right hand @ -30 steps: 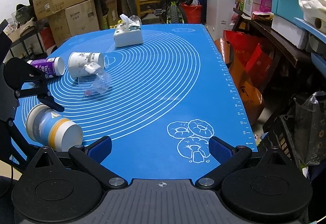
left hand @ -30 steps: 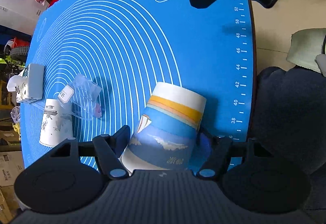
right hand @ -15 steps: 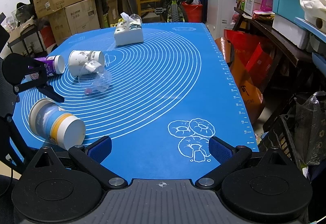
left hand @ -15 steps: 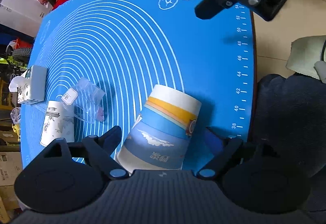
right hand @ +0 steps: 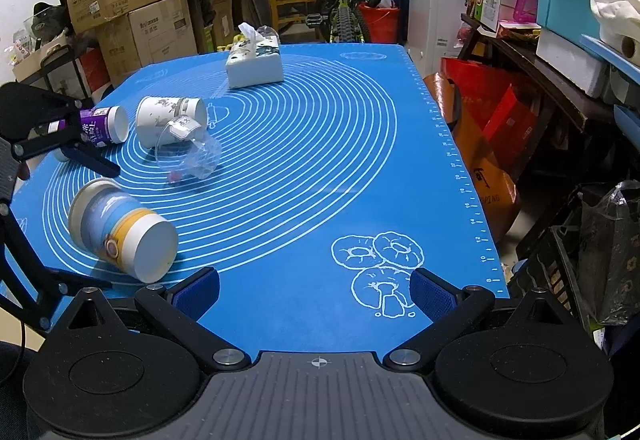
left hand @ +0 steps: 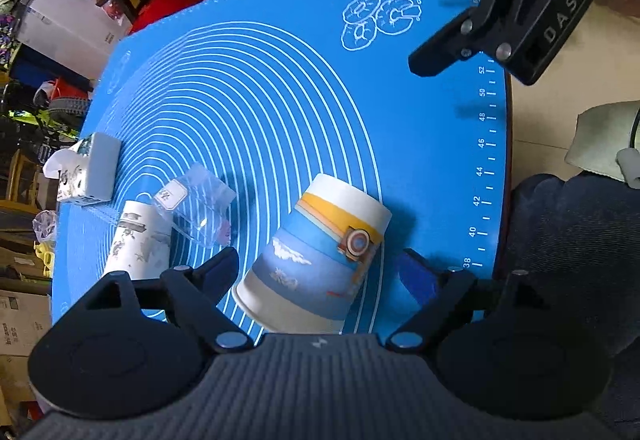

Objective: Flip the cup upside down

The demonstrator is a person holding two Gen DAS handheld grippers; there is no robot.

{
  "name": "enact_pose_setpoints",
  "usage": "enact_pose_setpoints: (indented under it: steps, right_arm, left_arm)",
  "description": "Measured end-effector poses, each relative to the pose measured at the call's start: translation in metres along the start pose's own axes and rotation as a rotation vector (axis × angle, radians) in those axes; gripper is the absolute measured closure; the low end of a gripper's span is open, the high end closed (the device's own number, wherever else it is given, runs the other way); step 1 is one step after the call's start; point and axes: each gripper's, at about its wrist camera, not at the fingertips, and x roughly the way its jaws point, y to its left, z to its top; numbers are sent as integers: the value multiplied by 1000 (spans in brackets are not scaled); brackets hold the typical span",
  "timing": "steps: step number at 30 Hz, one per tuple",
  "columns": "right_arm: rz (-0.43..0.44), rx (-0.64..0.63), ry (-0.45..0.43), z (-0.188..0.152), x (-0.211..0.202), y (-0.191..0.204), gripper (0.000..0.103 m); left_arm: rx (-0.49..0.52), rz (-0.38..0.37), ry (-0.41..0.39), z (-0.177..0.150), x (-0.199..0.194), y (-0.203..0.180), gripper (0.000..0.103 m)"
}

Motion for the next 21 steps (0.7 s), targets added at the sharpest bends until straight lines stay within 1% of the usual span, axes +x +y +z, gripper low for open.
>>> enact_pose_setpoints:
  steps: [7, 15, 17, 21]
  right_arm:
    - [1, -5, 0, 0, -1, 1, 2]
    - [-10, -57, -6, 9, -4, 7, 2]
    - [-2, -48, -6, 10, -5, 5, 2]
    - [15, -11, 4, 12, -5, 3, 2]
  left_arm:
    - [-29, 20, -26, -7, -5, 1, 16]
    - [-72, 21, -67, -11, -8, 5, 16]
    - [-70, 29, -71, -11, -7, 5, 16]
    - [-92, 46, -103, -12, -13, 8, 16]
